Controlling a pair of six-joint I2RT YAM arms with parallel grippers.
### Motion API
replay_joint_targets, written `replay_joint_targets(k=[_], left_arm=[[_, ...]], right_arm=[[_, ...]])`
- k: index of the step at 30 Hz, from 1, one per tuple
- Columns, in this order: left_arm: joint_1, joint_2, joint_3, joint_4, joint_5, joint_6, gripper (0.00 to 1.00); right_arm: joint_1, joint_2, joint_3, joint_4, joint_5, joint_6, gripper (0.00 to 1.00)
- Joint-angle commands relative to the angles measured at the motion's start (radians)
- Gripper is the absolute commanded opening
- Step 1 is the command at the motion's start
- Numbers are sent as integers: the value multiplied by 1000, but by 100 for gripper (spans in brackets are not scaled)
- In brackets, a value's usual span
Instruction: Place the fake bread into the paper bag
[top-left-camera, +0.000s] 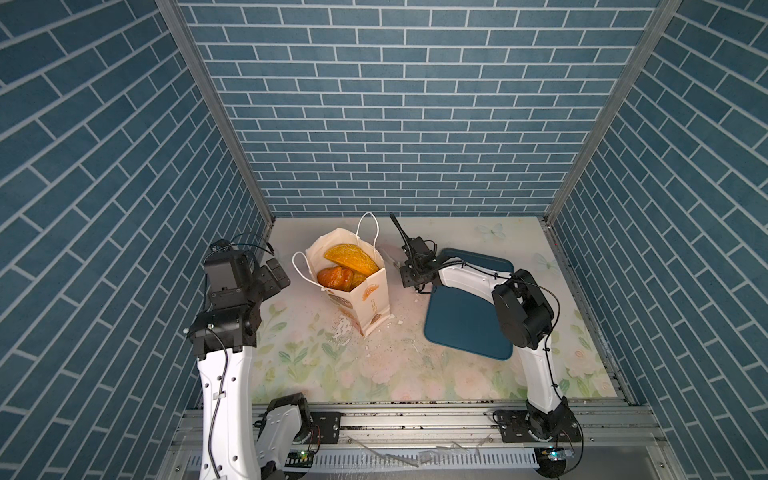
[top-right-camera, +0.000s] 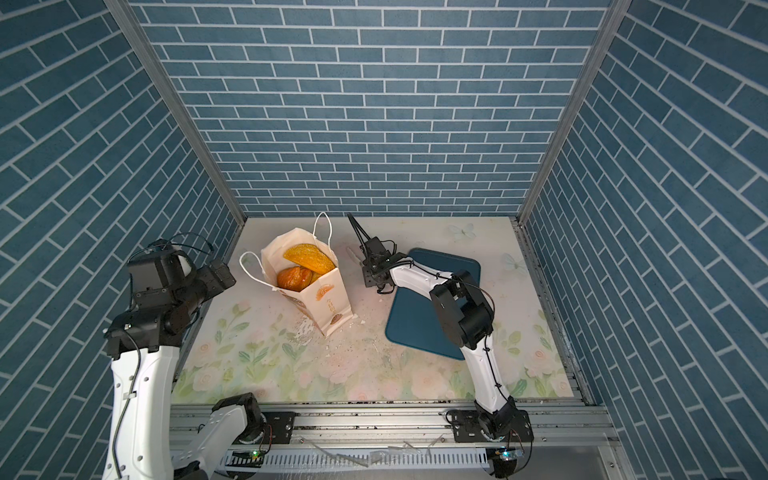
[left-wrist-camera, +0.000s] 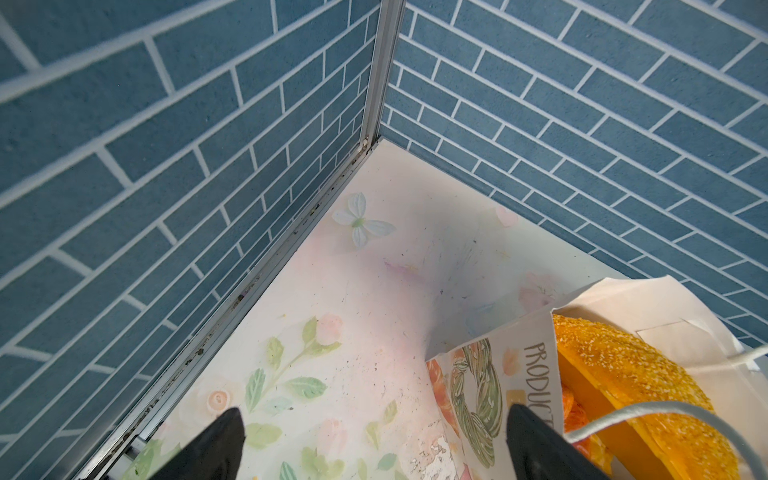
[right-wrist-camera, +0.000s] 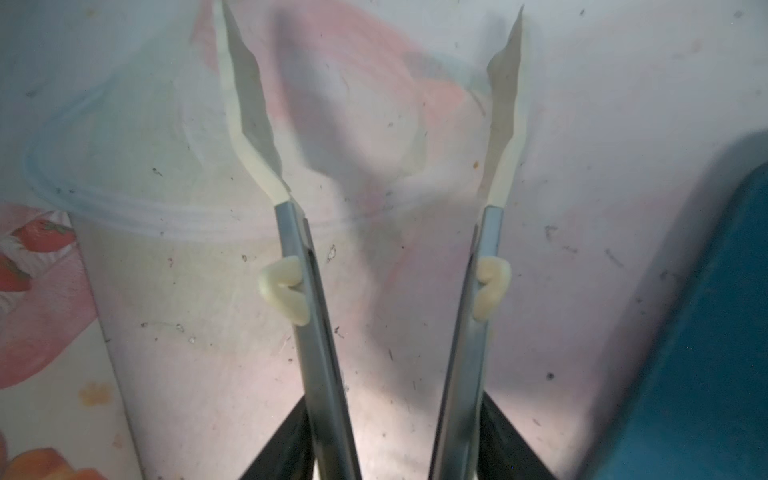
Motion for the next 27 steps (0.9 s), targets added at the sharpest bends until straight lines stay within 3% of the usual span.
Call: replay_joint_targets(k=[1, 3, 4, 5, 6, 7, 12, 16, 19, 23, 27], left_arm=[[7, -18, -24, -2, -16, 15, 100], [8, -24, -35, 2, -16, 15, 100], [10, -26, -40, 2, -16, 14, 100], [11, -30, -45, 3, -16, 14, 100], [14, -34, -49, 4, -17, 14, 100], [16, -36, -51, 5, -17, 16, 100], [30, -47, -77, 1, -33, 19, 100], [42, -64, -184, 55, -25, 44, 99], [42, -98, -334, 190, -12, 67, 100], [39, -176, -590, 450, -44, 90, 100], [22, -184, -751, 695, -73, 93, 100]], right_arm=[[0, -4, -23, 64, -21, 69, 60], [-1, -21, -31, 64, -12, 67, 65], [-1, -38, -43, 73, -6, 66, 78], [-3, -56, -56, 89, -4, 58, 83], [-3, -74, -66, 98, 4, 54, 97], [-5, -92, -75, 106, 6, 51, 99], [-14, -195, -94, 100, 51, 25, 99], [-15, -361, -160, 151, 142, -111, 99], [-40, -498, -228, 185, 256, -198, 99], [-154, -685, -359, 174, 325, -224, 99], [-307, -878, -648, 346, 398, -299, 99]])
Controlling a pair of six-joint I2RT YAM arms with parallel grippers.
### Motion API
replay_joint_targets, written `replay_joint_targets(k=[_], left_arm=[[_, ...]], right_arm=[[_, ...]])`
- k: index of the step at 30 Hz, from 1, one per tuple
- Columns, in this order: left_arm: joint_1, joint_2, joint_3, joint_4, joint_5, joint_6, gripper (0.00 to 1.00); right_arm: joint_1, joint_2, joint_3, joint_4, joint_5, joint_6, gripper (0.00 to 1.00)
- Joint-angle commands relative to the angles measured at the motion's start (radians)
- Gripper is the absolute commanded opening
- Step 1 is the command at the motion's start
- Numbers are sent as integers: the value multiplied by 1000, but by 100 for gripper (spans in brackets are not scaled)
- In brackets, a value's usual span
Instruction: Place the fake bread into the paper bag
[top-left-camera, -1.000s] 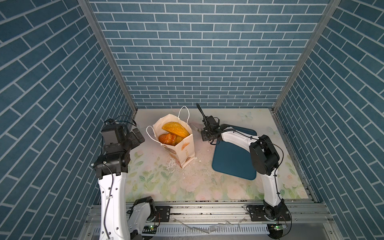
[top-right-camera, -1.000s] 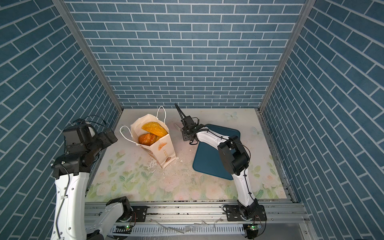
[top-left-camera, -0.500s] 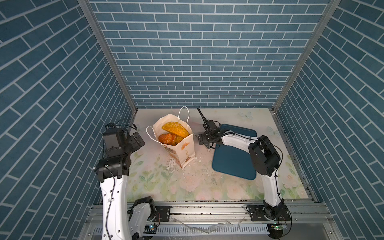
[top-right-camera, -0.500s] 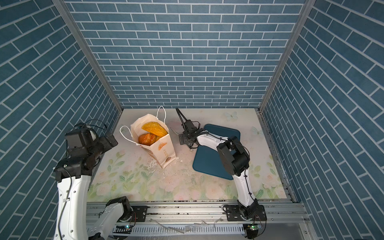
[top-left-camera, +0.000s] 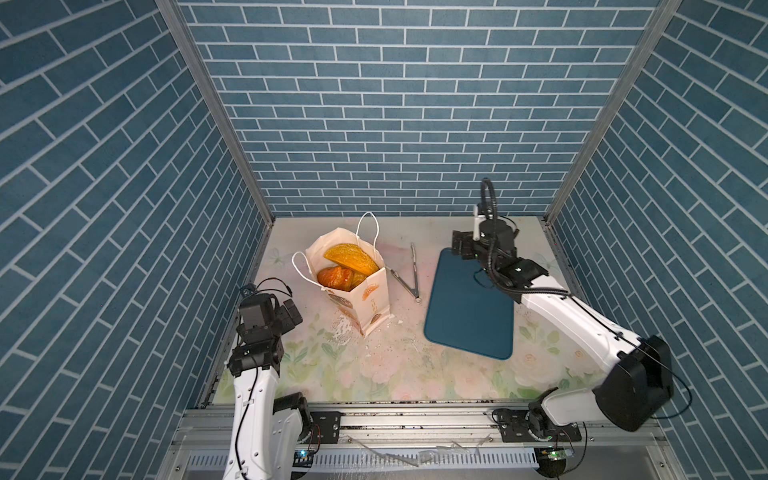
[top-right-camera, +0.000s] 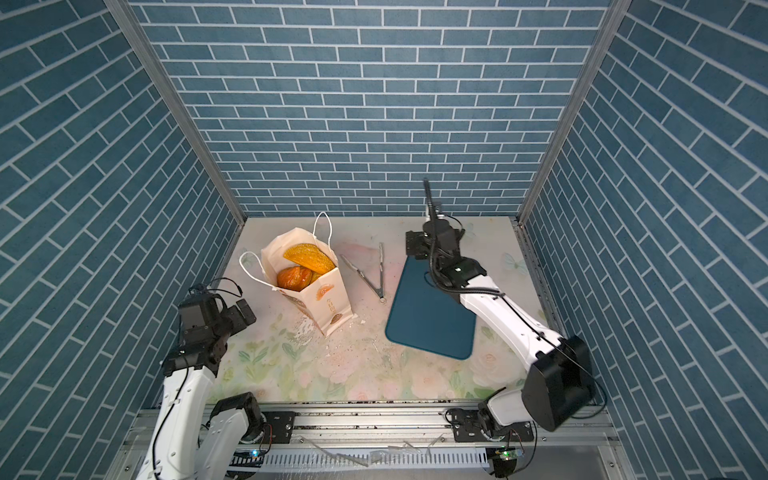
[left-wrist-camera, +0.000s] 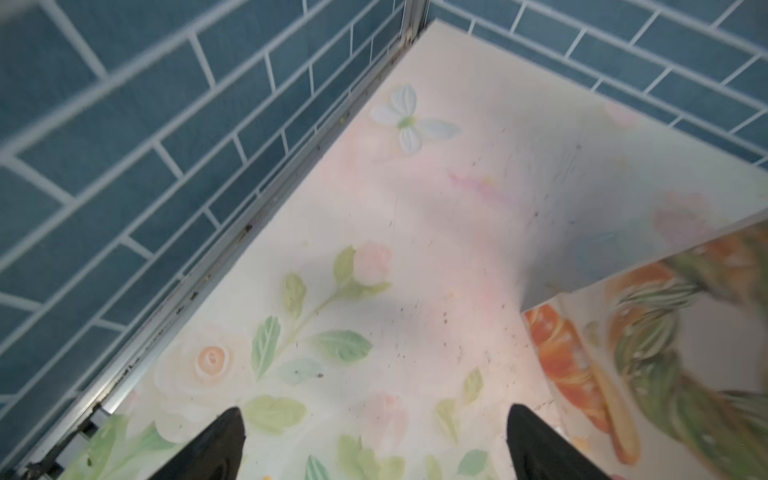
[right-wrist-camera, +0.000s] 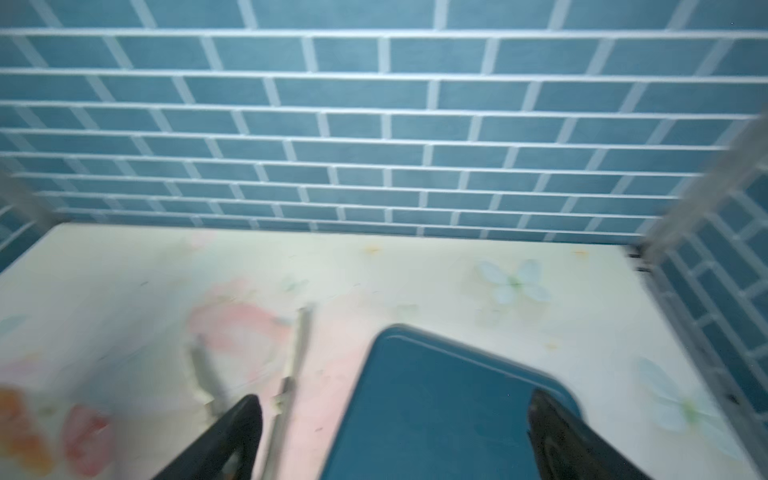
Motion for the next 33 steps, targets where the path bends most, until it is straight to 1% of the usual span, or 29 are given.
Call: replay_joint_targets(k=[1, 3, 5, 6, 8, 9, 11, 12, 13, 15, 17, 18, 20, 22, 23, 25, 26, 28, 29, 30, 31, 32, 33], left_arm=[[-23, 7, -72, 308, -66, 18, 99], [-65, 53, -102, 400, -101, 41, 100], [-118, 123, -136, 508, -146, 70, 100], [-130, 155, -151, 569, -148, 65, 100], [-139, 244, -171, 691, -138, 35, 100], [-144, 287, -177, 743, -142, 32, 100], [-160, 380, -188, 851, -156, 47, 100], [-171, 422, -194, 899, -166, 60, 100], [-188, 460, -200, 961, -176, 78, 100], [-216, 528, -211, 1081, -187, 122, 100], [-231, 579, -197, 1141, -186, 151, 99], [-240, 591, -191, 1158, -191, 171, 99], [-242, 637, -203, 1236, -180, 195, 100], [-242, 695, -224, 1335, -177, 194, 100], [-243, 721, -225, 1376, -165, 206, 99], [-252, 728, -203, 1336, -154, 220, 100], [-255, 734, -198, 1334, -156, 225, 100], [-260, 735, -185, 1312, -159, 228, 100], [-262, 742, -185, 1318, -156, 232, 100], [-270, 760, -195, 1345, -154, 240, 100], [-272, 801, -214, 1419, -161, 242, 99], [-281, 829, -231, 1502, -168, 262, 100], [-285, 804, -229, 1458, -183, 254, 99]], right_arm=[[-132, -113, -248, 135, 91, -87, 99], [-234, -195, -420, 248, 88, -64, 99], [-339, -247, -564, 323, 47, -50, 99], [-371, -255, -615, 360, 44, -60, 99], [-411, -243, -709, 452, 22, -122, 99], [-425, -223, -730, 483, 11, -111, 99], [-464, -133, -764, 577, -39, -80, 99], [-471, -87, -751, 607, -25, -80, 99], [-478, -52, -725, 610, -56, -89, 99], [-486, 8, -728, 735, -98, -118, 99], [-500, 69, -750, 883, -150, -142, 99], [-505, 90, -745, 881, -170, -135, 99], [-518, 161, -791, 1033, -243, -149, 99], [-518, 210, -834, 1172, -274, -164, 99], [-518, 185, -836, 1126, -263, -157, 99], [-521, 203, -825, 1137, -252, -153, 99], [-522, 191, -811, 1087, -243, -148, 99], [-520, 200, -784, 1057, -228, -148, 99], [-521, 192, -763, 1000, -223, -139, 99], [-520, 204, -739, 971, -221, -139, 99], [-522, 195, -741, 964, -221, -136, 99], [-523, 199, -755, 993, -220, -140, 99], [-522, 198, -762, 1012, -221, -143, 99]])
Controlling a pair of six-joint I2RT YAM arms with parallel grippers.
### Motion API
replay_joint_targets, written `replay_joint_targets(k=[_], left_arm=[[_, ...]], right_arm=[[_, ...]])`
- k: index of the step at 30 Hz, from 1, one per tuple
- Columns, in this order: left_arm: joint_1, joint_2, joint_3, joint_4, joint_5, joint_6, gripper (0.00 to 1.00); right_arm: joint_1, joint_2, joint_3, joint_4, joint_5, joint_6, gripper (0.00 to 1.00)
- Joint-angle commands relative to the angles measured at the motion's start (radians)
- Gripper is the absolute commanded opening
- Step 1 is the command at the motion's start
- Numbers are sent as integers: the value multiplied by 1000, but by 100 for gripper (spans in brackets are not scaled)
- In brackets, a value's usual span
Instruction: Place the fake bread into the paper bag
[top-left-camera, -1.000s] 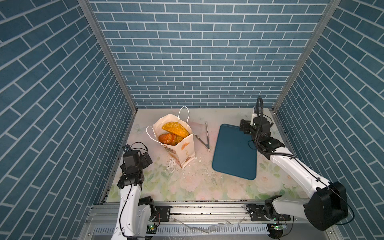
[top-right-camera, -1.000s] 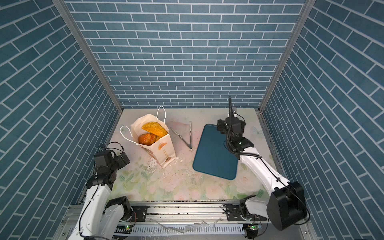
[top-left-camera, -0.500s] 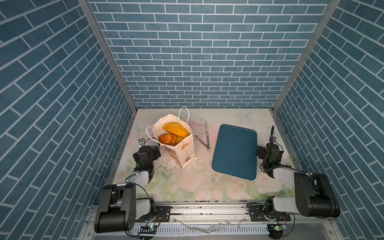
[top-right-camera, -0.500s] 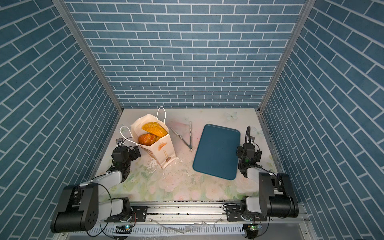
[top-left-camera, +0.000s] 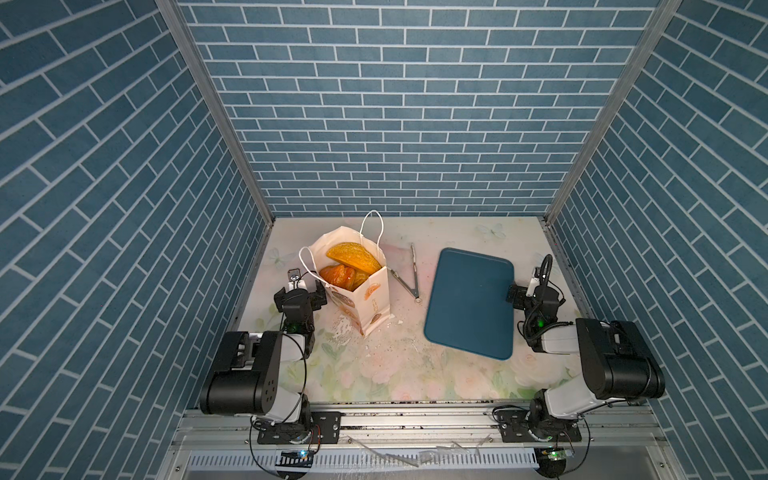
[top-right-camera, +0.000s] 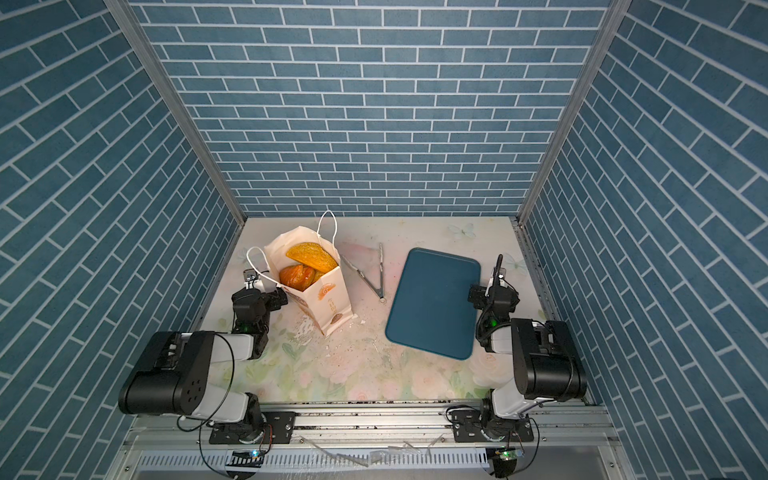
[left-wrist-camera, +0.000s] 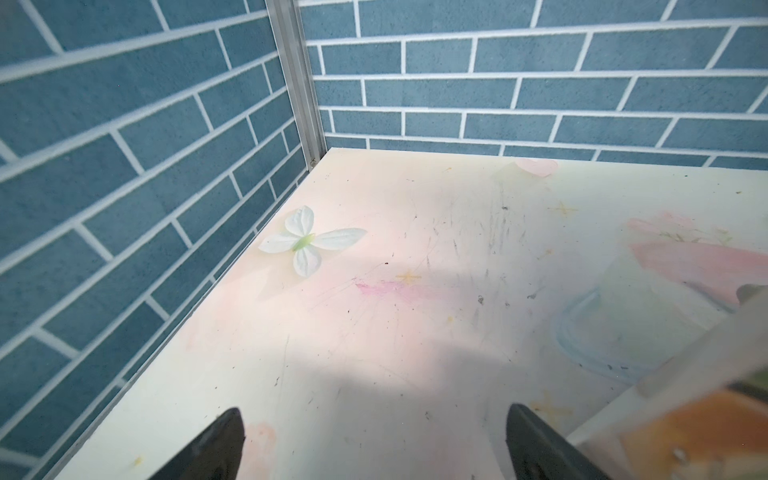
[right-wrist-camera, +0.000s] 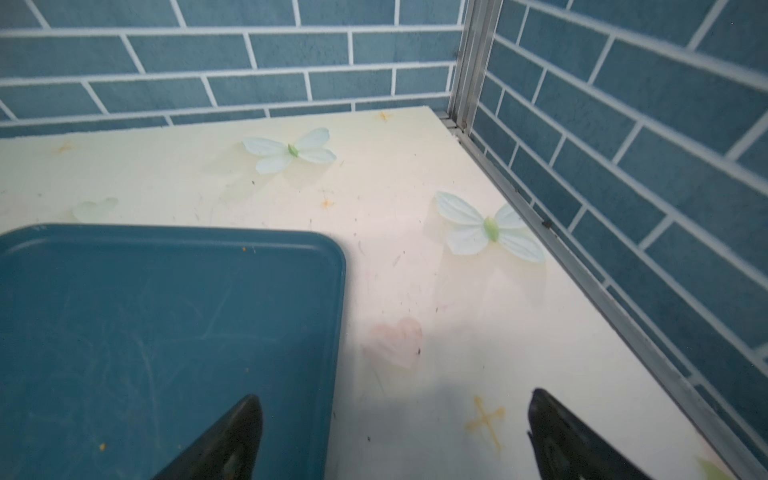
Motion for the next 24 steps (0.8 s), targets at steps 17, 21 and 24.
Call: replay_joint_targets(k=[17, 21, 24], left_arm=[[-41, 30, 69, -58, 38, 82, 100], [-41, 29, 70, -62, 45, 82, 100], [-41, 29, 69, -61, 45, 81, 100]], right_arm=[[-5, 8, 27, -35, -22, -21, 99], [-5, 9, 32, -42, -33, -24, 99], [-7, 4, 25, -35, -35, -22, 99]])
